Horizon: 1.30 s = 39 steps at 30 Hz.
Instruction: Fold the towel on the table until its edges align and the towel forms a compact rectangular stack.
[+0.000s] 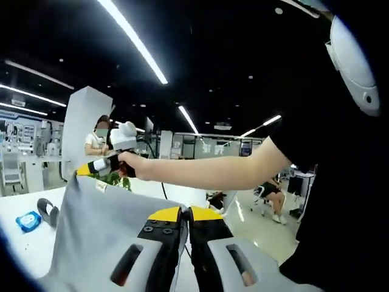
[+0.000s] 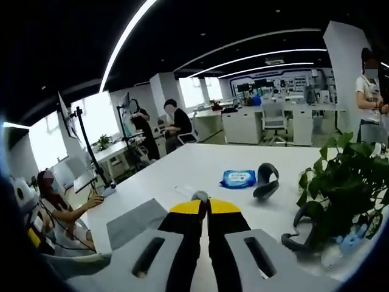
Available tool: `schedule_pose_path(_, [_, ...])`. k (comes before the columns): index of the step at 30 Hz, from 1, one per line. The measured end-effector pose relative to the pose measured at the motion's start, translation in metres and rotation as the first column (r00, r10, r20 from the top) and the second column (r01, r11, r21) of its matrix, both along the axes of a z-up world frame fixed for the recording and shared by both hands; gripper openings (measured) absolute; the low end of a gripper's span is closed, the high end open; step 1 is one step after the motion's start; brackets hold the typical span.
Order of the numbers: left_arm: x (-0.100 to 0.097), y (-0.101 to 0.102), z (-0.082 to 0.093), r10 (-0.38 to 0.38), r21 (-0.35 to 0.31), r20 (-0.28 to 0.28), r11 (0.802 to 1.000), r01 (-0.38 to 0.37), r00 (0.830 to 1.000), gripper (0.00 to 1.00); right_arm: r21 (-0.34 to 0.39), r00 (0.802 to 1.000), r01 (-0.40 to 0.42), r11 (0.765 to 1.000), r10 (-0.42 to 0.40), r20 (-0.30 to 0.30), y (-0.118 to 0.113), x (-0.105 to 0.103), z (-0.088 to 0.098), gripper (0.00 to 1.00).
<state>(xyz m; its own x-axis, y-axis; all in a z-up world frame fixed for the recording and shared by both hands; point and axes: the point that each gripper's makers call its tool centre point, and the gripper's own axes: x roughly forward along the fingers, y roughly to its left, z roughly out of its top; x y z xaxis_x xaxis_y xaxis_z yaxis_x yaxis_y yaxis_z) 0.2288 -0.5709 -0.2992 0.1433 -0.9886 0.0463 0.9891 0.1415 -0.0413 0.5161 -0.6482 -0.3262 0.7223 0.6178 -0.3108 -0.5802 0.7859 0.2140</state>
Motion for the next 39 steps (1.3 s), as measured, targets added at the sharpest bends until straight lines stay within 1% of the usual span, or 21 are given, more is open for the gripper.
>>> schedule_pose_path(5, [-0.003, -0.014, 0.015, -0.018, -0.012, 0.055, 1.0, 0.019, 0.998, 0.04, -0.003, 1.0, -0.002, 1.0, 0.002, 0.017, -0.002, 0.002, 0.014, 0.0])
schedule_pose_path(8, [-0.005, -0.022, 0.025, -0.027, -0.021, 0.086, 0.999, 0.029, 0.996, 0.04, -0.027, 0.999, -0.011, 1.0, 0.012, 0.038, -0.002, 0.002, 0.024, 0.0])
schedule_pose_path(10, [-0.005, -0.028, 0.033, -0.028, -0.038, 0.093, 0.999, 0.032, 0.995, 0.04, -0.032, 0.999, -0.008, 0.999, 0.009, 0.04, -0.005, 0.002, 0.028, 0.0])
schedule_pose_path(13, [-0.005, -0.037, 0.047, -0.041, -0.074, 0.089, 0.996, 0.047, 0.995, 0.04, -0.034, 0.999, 0.0, 0.999, 0.002, 0.051, -0.012, 0.001, 0.035, 0.0])
schedule_pose_path(15, [-0.006, -0.043, 0.052, -0.049, -0.08, 0.098, 0.995, 0.057, 0.994, 0.04, -0.034, 0.998, 0.01, 0.999, -0.008, 0.059, -0.019, -0.001, 0.04, 0.0])
schedule_pose_path(17, [-0.007, -0.048, 0.056, -0.056, -0.08, 0.105, 0.995, 0.065, 0.993, 0.04, -0.036, 0.998, 0.023, 0.999, -0.021, 0.067, -0.027, -0.002, 0.043, 0.0])
schedule_pose_path(19, [-0.01, -0.054, 0.057, -0.066, -0.069, 0.131, 0.995, 0.075, 0.989, 0.04, -0.037, 0.997, 0.034, 0.999, -0.032, 0.07, -0.033, -0.003, 0.045, 0.0])
schedule_pose_path(22, [-0.011, -0.059, 0.059, -0.08, -0.07, 0.13, 0.994, 0.09, 0.988, 0.04, -0.042, 0.996, 0.052, 0.998, -0.049, 0.074, -0.044, -0.005, 0.048, 0.0])
schedule_pose_path(26, [-0.012, -0.057, 0.059, -0.076, -0.073, 0.135, 0.994, 0.087, 0.988, 0.04, -0.05, 0.995, 0.069, 0.996, -0.065, 0.074, -0.053, -0.003, 0.046, 0.0])
schedule_pose_path(28, [-0.013, -0.054, 0.056, -0.064, -0.061, 0.157, 0.995, 0.075, 0.985, 0.04, -0.057, 0.995, 0.073, 0.996, -0.069, 0.069, -0.054, -0.003, 0.043, 0.0])
schedule_pose_path(30, [-0.014, -0.05, 0.052, -0.057, -0.049, 0.163, 0.997, 0.066, 0.985, 0.04, -0.063, 0.996, 0.069, 0.996, -0.065, 0.058, -0.053, -0.002, 0.038, 0.0])
schedule_pose_path(32, [-0.013, -0.042, 0.047, -0.04, -0.036, 0.177, 0.998, 0.047, 0.983, 0.04, -0.066, 0.997, 0.065, 0.996, -0.061, 0.051, -0.049, -0.001, 0.032, 0.0])
schedule_pose_path(35, [-0.01, -0.027, 0.039, -0.016, -0.029, 0.155, 0.999, 0.021, 0.988, 0.04, -0.06, 0.998, 0.054, 0.997, -0.052, 0.038, -0.04, 0.001, 0.025, 0.0])
schedule_pose_path(37, [-0.007, -0.014, 0.031, 0.005, -0.009, 0.121, 1.0, -0.003, 0.993, 0.04, -0.056, 0.999, 0.044, 0.997, -0.042, 0.024, -0.031, 0.002, 0.019, 0.0])
schedule_pose_path(38, [-0.005, -0.007, 0.026, 0.022, 0.003, 0.1, 1.0, -0.022, 0.995, 0.04, -0.058, 0.999, 0.035, 0.998, -0.034, 0.019, -0.022, -0.001, 0.015, 0.0])
schedule_pose_path(39, [-0.005, -0.001, 0.024, 0.032, 0.004, 0.094, 0.999, -0.033, 0.995, 0.04, -0.055, 1.0, 0.029, 0.998, -0.028, 0.013, -0.017, -0.002, 0.012, 0.0])
